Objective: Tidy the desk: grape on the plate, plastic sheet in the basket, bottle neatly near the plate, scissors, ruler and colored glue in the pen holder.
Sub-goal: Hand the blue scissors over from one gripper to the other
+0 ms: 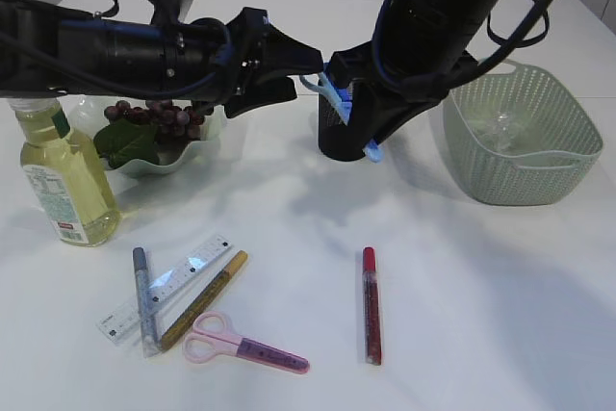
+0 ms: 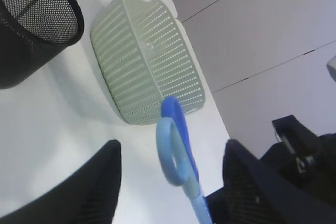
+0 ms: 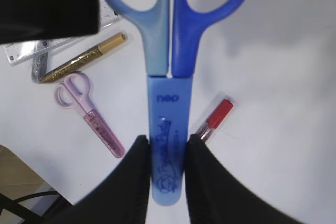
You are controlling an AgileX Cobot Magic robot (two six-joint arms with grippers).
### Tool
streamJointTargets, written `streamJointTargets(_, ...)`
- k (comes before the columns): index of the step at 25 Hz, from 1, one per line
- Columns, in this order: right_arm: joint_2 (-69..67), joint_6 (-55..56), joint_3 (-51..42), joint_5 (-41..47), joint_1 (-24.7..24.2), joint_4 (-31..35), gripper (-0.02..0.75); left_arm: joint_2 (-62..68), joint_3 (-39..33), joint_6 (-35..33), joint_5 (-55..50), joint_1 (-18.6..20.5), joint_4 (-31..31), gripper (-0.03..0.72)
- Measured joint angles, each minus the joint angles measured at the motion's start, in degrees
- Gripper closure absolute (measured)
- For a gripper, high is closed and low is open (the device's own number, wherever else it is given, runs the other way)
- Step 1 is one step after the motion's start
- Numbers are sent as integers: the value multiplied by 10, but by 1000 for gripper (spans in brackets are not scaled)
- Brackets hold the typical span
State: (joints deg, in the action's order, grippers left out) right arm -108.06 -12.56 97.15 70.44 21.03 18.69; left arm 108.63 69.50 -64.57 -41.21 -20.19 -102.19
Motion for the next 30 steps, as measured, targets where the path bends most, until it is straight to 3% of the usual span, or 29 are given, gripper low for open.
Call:
streamJointTargets(12,0,-3,0,0,1,13,555,1,10,3,1,-2,0,239)
streamJointTargets(24,0,-8,0,0,5,18,555,46,54,14,3,-36,0,241)
streamJointTargets(30,0,-9,0,0,5,18,555,46,54,14,10,-36,0,316)
